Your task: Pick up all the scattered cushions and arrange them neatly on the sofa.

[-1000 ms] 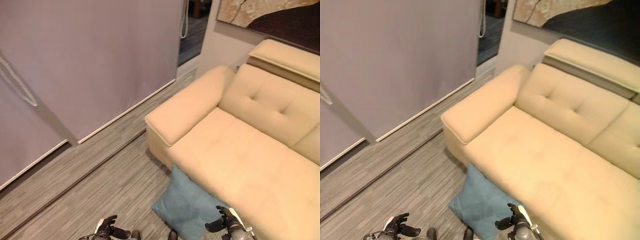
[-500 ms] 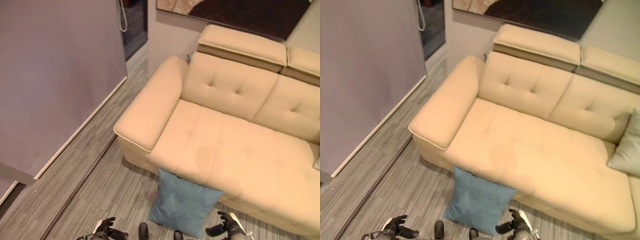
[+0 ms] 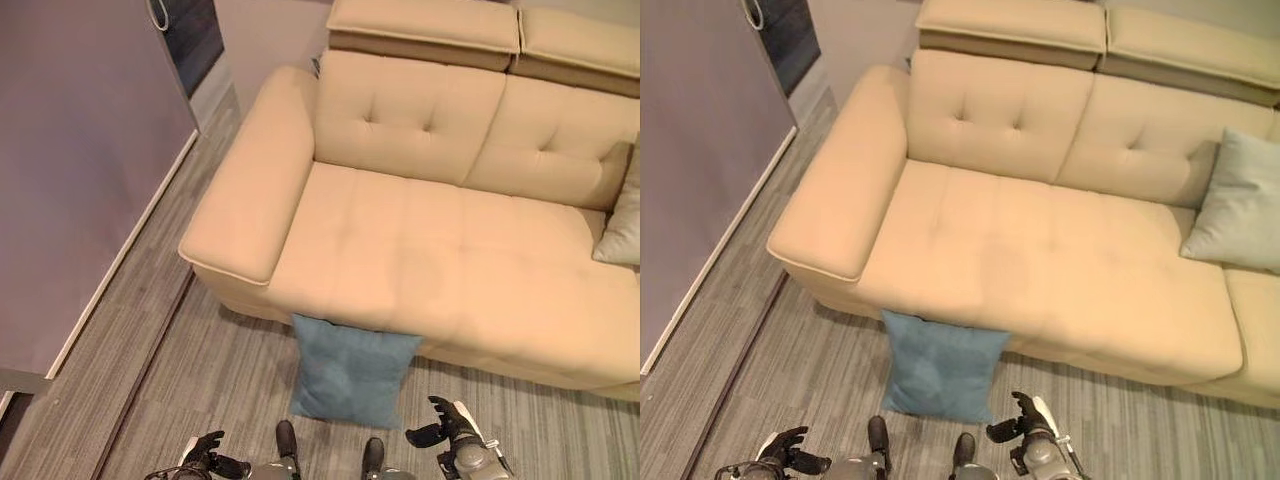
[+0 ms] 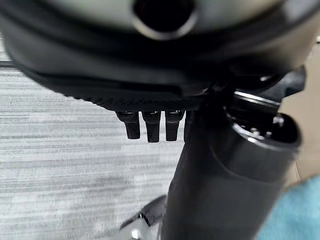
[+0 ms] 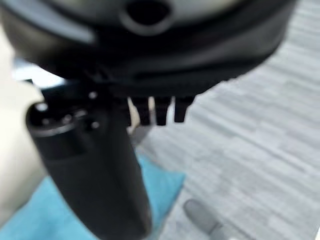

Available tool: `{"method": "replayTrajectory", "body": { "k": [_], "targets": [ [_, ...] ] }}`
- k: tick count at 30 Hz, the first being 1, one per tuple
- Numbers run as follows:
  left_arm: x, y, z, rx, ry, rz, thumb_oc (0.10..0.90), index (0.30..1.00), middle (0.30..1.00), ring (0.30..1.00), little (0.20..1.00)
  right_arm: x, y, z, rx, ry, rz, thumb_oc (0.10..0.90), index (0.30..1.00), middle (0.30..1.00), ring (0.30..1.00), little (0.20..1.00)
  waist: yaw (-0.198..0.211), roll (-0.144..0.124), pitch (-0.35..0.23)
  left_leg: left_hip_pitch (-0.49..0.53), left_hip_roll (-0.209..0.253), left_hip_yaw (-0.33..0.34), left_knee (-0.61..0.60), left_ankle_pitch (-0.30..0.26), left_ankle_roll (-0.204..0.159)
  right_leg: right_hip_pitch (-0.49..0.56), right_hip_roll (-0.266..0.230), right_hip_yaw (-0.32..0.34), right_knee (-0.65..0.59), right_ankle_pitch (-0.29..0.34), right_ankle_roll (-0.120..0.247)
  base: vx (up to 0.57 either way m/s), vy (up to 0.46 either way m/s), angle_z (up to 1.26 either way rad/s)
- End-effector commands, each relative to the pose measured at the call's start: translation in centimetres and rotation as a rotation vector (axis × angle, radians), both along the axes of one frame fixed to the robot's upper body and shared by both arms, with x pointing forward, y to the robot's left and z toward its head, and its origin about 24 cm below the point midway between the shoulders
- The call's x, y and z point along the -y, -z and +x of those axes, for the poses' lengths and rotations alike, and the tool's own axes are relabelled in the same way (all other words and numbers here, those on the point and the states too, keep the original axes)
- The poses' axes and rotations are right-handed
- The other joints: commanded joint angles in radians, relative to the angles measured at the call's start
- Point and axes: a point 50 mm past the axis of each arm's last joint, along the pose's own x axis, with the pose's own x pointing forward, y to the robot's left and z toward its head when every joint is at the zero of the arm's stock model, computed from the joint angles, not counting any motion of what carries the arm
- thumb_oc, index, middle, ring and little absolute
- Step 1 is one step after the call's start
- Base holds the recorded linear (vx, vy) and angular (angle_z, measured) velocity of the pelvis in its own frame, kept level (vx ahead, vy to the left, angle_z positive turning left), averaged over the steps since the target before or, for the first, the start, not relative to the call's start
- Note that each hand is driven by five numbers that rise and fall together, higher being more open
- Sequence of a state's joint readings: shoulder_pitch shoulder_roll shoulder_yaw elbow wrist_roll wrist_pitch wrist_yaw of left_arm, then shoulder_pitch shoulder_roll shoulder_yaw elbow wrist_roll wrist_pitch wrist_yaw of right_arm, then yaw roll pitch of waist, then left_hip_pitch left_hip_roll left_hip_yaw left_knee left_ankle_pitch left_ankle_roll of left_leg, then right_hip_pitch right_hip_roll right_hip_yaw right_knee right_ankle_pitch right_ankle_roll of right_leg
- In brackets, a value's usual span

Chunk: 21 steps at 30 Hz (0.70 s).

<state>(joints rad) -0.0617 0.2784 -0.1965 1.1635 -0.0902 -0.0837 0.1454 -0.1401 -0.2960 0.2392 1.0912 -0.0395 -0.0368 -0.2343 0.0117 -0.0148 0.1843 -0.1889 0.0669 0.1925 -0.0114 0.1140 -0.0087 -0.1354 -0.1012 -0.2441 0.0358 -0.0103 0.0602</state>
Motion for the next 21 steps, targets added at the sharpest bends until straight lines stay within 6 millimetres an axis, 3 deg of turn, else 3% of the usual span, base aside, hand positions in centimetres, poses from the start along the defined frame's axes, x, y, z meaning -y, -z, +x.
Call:
{"method": "replayTrajectory", "body": {
  "k": [1, 2, 4, 5, 8, 9, 13, 15, 17, 21],
  "targets": [
    [-0.4, -2.9, 5.6, 0.246, -0.079, 0.018, 0.800, 0.900, 0.900, 0.900, 0.900, 1.4, -2.8, 3.9, 0.185, 0.087, -0.040, 0.800, 0.900, 0.900, 0.900, 0.900, -0.008, -0.033, 0.054, -0.089, -0.050, -0.099, 0.097, -0.132, -0.021, -0.125, -0.048, 0.023, 0.050, 0.016, 0.048, -0.18, -0.120, -0.09],
    [-0.2, -3.7, 7.0, 0.305, -0.090, 0.012, 0.800, 0.900, 0.900, 0.900, 0.900, 1.5, -3.2, 4.5, 0.216, 0.117, -0.031, 0.800, 0.900, 0.900, 0.900, 0.900, -0.009, -0.027, 0.070, -0.116, -0.047, -0.107, 0.113, -0.147, -0.029, -0.160, -0.045, 0.028, 0.071, 0.002, 0.050, -0.30, -0.158, -0.07],
    [0.4, -6.7, 11.2, 0.492, -0.147, -0.024, 0.800, 0.900, 0.900, 0.900, 0.900, 1.4, -5.6, 7.6, 0.358, 0.215, 0.019, 0.800, 0.900, 0.900, 0.900, 0.900, -0.017, -0.011, 0.106, -0.308, -0.037, -0.113, 0.239, -0.155, -0.033, -0.361, -0.061, 0.034, 0.203, -0.020, 0.035, -0.24, -0.092, 0.08],
    [0.4, -6.7, 11.3, 0.493, -0.147, -0.025, 0.800, 0.900, 0.900, 0.900, 0.900, 1.4, -5.6, 7.6, 0.359, 0.215, 0.019, 0.800, 0.900, 0.900, 0.900, 0.900, -0.017, -0.011, 0.104, -0.314, -0.036, -0.113, 0.243, -0.157, -0.033, -0.366, -0.061, 0.035, 0.207, -0.022, 0.035, -0.16, -0.038, 0.14],
    [0.8, -9.1, 14.1, 0.601, -0.175, -0.044, 0.800, 0.900, 0.900, 0.900, 0.900, 1.1, -7.9, 10.3, 0.477, 0.278, 0.082, 0.800, 0.900, 0.900, 0.900, 0.900, -0.025, -0.002, 0.121, -0.482, -0.017, -0.113, 0.367, -0.173, -0.028, -0.537, -0.079, 0.054, 0.336, -0.051, 0.023, -0.13, -0.019, 0.05],
    [0.8, -9.1, 14.1, 0.602, -0.176, -0.044, 0.800, 0.900, 0.900, 0.900, 0.900, 1.1, -7.9, 10.3, 0.478, 0.278, 0.082, 0.800, 0.900, 0.900, 0.900, 0.900, -0.025, -0.002, 0.117, -0.490, -0.017, -0.113, 0.372, -0.175, -0.028, -0.545, -0.079, 0.055, 0.341, -0.052, 0.023, -0.10, 0.006, 0.05],
    [0.8, -13.4, 18.1, 0.767, -0.216, -0.062, 0.800, 0.900, 0.900, 0.900, 0.900, 0.7, -13.2, 14.9, 0.698, 0.345, 0.168, 0.800, 0.900, 0.900, 0.900, 0.900, -0.032, 0.007, 0.117, -0.804, 0.003, -0.124, 0.620, -0.228, -0.017, -0.857, -0.095, 0.105, 0.610, -0.122, 0.003, -0.09, 0.020, -0.05],
    [0.8, -14.4, 18.9, 0.799, -0.214, -0.062, 0.800, 0.900, 0.900, 0.900, 0.900, 0.7, -14.5, 15.8, 0.743, 0.345, 0.179, 0.800, 0.900, 0.900, 0.900, 0.900, -0.032, 0.009, 0.113, -0.858, 0.001, -0.125, 0.666, -0.243, -0.013, -0.914, -0.094, 0.117, 0.661, -0.136, 0.000, 0.01, 0.012, -0.06],
    [1.0, -16.5, 20.4, 0.865, -0.219, -0.077, 0.800, 0.900, 0.900, 0.900, 0.900, 0.1, -17.5, 17.7, 0.848, 0.344, 0.225, 0.800, 0.900, 0.900, 0.900, 0.900, -0.039, 0.010, 0.109, -0.991, -0.002, -0.126, 0.783, -0.279, -0.005, -1.045, -0.091, 0.138, 0.776, -0.173, -0.012, 0.07, 0.022, -0.06],
    [1.9, -19.0, 22.1, 0.933, -0.178, -0.078, 0.800, 0.900, 0.900, 0.900, 0.900, -0.7, -20.9, 19.4, 0.961, 0.321, 0.261, 0.800, 0.900, 0.900, 0.900, 0.900, -0.047, 0.012, 0.112, -1.114, -0.013, -0.124, 0.899, -0.321, 0.008, -1.164, -0.097, 0.167, 0.877, -0.216, -0.035, 0.09, 0.016, -0.06]
  ]
}}
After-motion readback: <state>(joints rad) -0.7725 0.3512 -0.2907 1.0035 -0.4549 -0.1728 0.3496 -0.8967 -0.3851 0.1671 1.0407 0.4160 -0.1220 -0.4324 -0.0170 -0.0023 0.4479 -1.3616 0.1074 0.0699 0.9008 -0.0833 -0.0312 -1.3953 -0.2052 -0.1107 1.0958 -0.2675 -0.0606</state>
